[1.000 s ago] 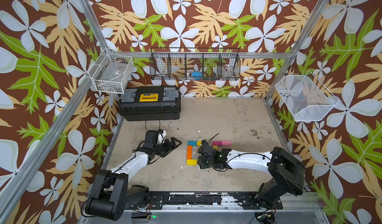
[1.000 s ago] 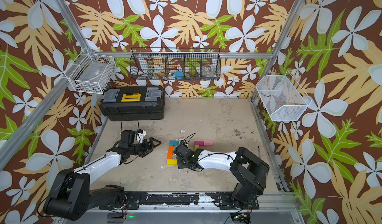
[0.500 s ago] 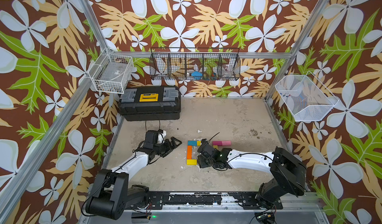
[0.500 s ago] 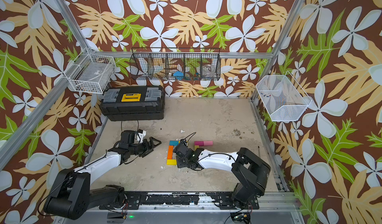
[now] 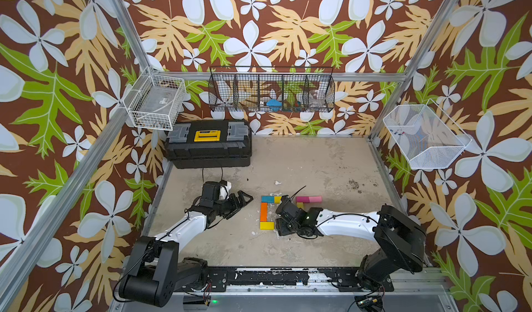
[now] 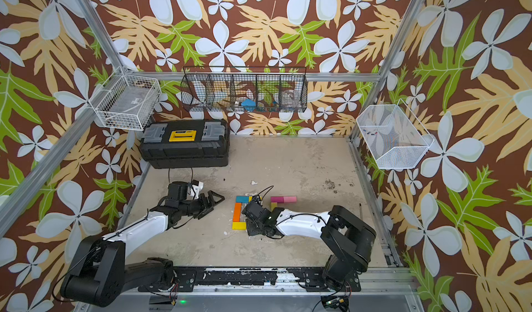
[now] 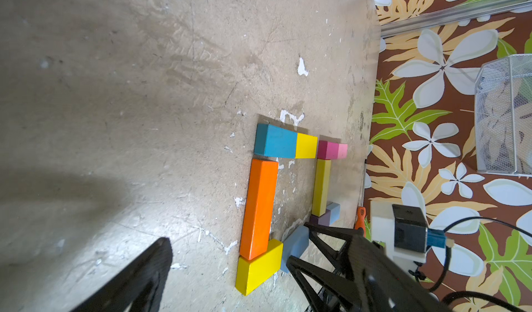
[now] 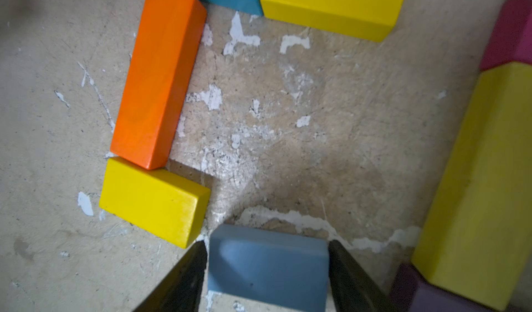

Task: Assemble the letter c with building blocks
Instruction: Place the building block at the center of the board, then assemble the building block at the center of the board.

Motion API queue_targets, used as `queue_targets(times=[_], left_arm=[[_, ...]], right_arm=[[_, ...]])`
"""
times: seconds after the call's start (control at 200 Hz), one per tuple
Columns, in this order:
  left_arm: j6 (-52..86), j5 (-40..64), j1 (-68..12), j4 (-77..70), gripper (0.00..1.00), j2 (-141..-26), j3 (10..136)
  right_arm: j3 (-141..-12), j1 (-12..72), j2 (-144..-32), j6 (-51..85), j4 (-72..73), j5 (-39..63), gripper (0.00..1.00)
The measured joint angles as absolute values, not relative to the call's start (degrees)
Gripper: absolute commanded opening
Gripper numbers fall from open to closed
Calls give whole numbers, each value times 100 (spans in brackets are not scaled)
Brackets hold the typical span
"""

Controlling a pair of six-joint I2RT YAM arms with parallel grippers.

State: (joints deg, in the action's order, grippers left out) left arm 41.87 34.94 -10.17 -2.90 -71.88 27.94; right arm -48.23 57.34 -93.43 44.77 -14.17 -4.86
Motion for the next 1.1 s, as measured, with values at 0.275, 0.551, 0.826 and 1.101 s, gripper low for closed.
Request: queue_targets(times=[0.275,0.551,0.826,1.101], left_arm=[[4187,3496,-1017,-292,100,-7207,2783],[4185,3522,-1017,-290,100,-7144,2792],[4182,3610,-1017,-285,100,-7096,2836],[4176,3614,-1017,-281,100,-7078,2838]], right_arm=[[-4797,5734,-9233,4475,-1409,-467,74],[-4764,5736,-8744,4473,-1439,-405,77],[-4558,5861,-8433,4257,-1424,268,76],[-4545,6165,-8698,4152,-1365,578,76]])
